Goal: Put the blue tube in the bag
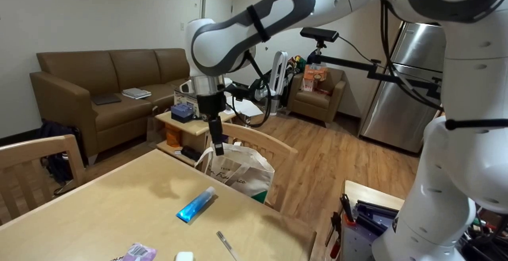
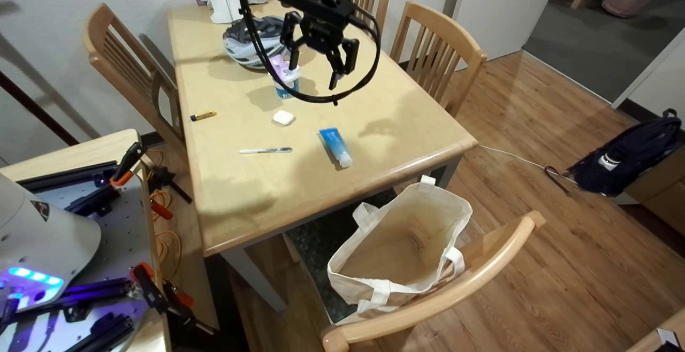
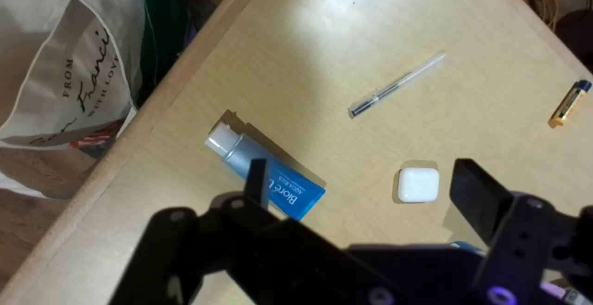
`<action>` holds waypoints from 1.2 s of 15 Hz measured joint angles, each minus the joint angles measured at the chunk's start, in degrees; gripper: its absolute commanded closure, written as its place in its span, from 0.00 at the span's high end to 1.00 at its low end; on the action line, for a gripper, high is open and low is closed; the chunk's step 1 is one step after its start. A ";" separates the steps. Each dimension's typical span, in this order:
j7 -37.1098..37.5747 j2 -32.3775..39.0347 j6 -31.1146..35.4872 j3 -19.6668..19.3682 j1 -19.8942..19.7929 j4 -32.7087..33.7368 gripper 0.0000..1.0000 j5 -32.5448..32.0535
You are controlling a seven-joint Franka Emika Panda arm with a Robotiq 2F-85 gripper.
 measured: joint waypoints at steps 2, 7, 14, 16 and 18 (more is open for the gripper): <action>-3.36 0.44 0.08 1.33 -0.17 0.45 1.00 -1.30; -10.43 6.04 1.19 5.87 0.47 5.41 1.00 -4.13; -17.82 8.05 8.70 7.37 0.50 6.17 1.00 -7.38; -21.00 10.09 13.78 8.04 0.73 6.34 1.00 -8.78; -24.50 12.81 18.57 8.70 0.74 6.40 1.00 -8.82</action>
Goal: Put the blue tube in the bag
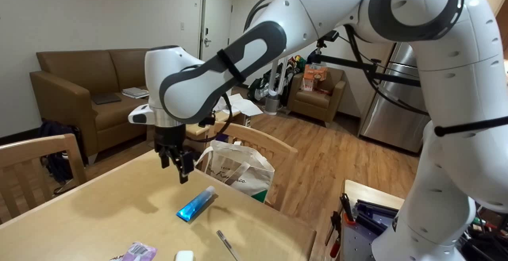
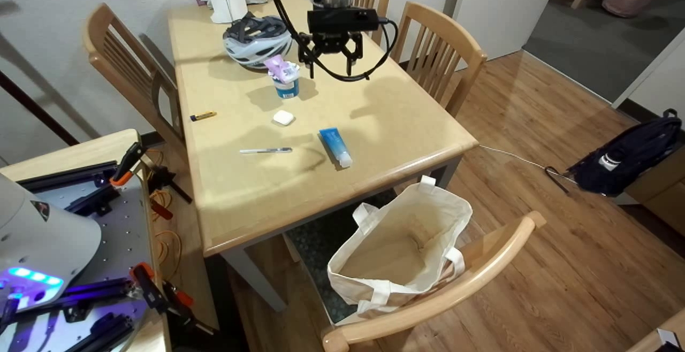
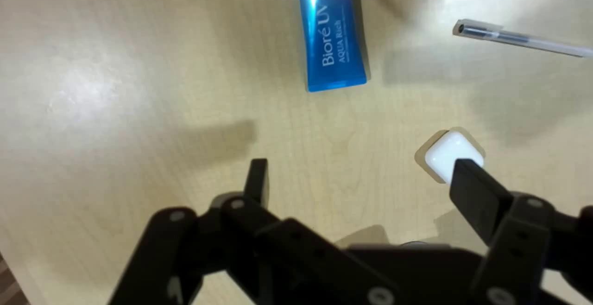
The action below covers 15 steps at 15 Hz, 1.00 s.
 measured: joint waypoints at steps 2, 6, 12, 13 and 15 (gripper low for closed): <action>-0.73 1.33 0.94 0.09 0.00 0.13 1.00 0.00; -4.89 1.54 0.08 0.52 0.29 0.14 1.00 -2.71; -15.31 5.70 0.69 2.01 0.28 1.72 1.00 -2.92; -15.34 5.89 0.68 1.99 0.28 1.79 1.00 -2.91; -14.10 5.94 -1.64 1.21 0.87 1.90 1.00 -3.11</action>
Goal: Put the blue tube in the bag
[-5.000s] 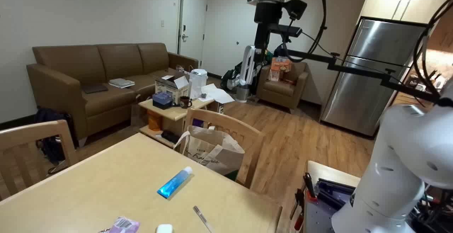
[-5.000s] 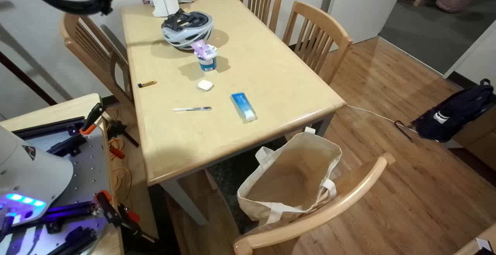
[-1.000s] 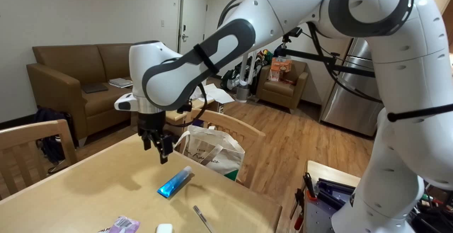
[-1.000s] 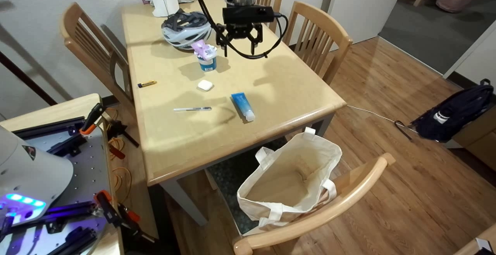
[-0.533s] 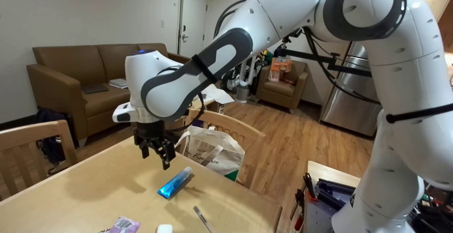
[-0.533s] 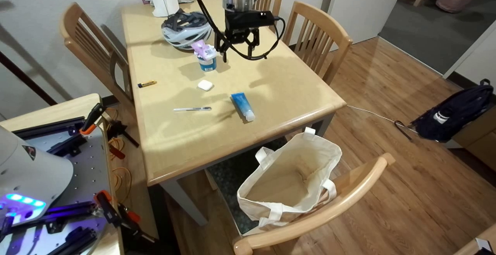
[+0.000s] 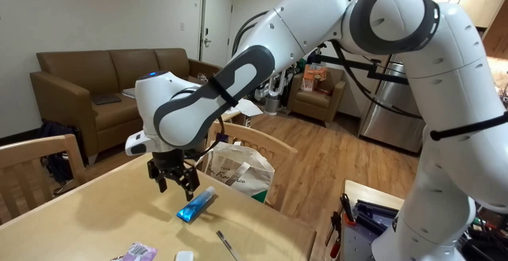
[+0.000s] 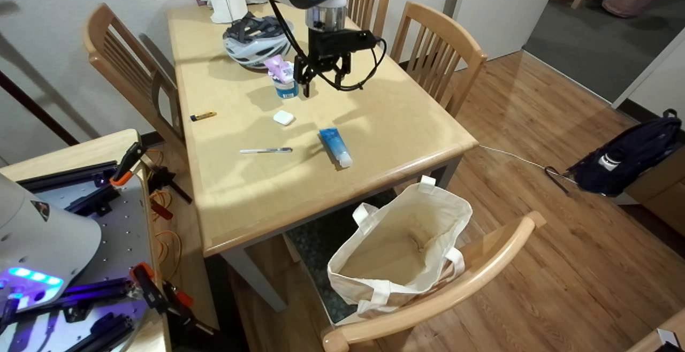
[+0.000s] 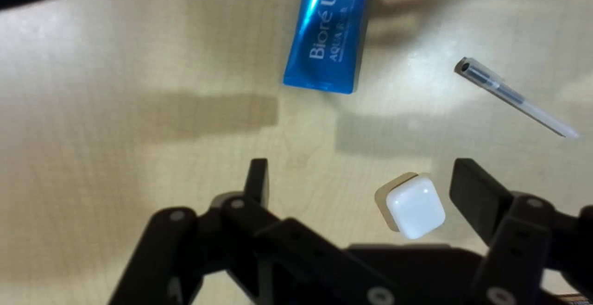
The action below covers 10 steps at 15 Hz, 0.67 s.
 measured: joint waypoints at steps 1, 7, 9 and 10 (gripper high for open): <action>1.21 0.13 -1.53 -0.72 0.59 0.31 1.00 -0.11; 5.33 4.72 -5.23 -2.50 2.50 5.12 1.00 -0.51; 5.39 5.80 -5.44 -2.74 2.48 6.63 1.00 -0.56; 5.39 5.95 -5.58 -2.84 2.48 6.93 1.00 -0.56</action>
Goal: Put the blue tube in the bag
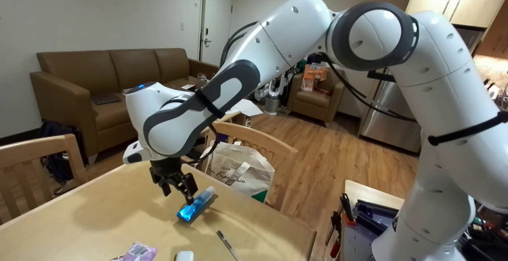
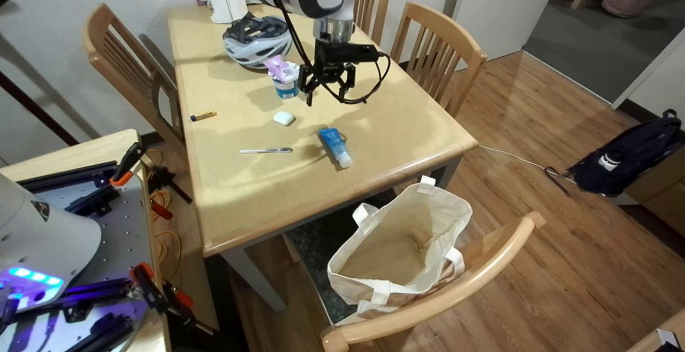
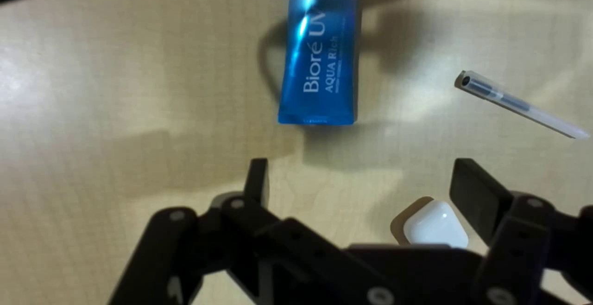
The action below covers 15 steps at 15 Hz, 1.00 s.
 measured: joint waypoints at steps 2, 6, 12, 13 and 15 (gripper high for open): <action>0.00 0.04 -0.07 -0.01 0.01 0.17 1.00 0.00; 0.00 0.33 -1.03 -0.03 -0.08 0.16 1.00 -0.01; -2.00 2.17 0.06 -0.26 -0.78 0.12 1.00 -1.11; -2.46 2.41 1.05 -0.26 -0.91 0.12 1.00 -1.11; -2.83 2.83 3.21 -0.26 -1.08 0.11 1.00 -1.11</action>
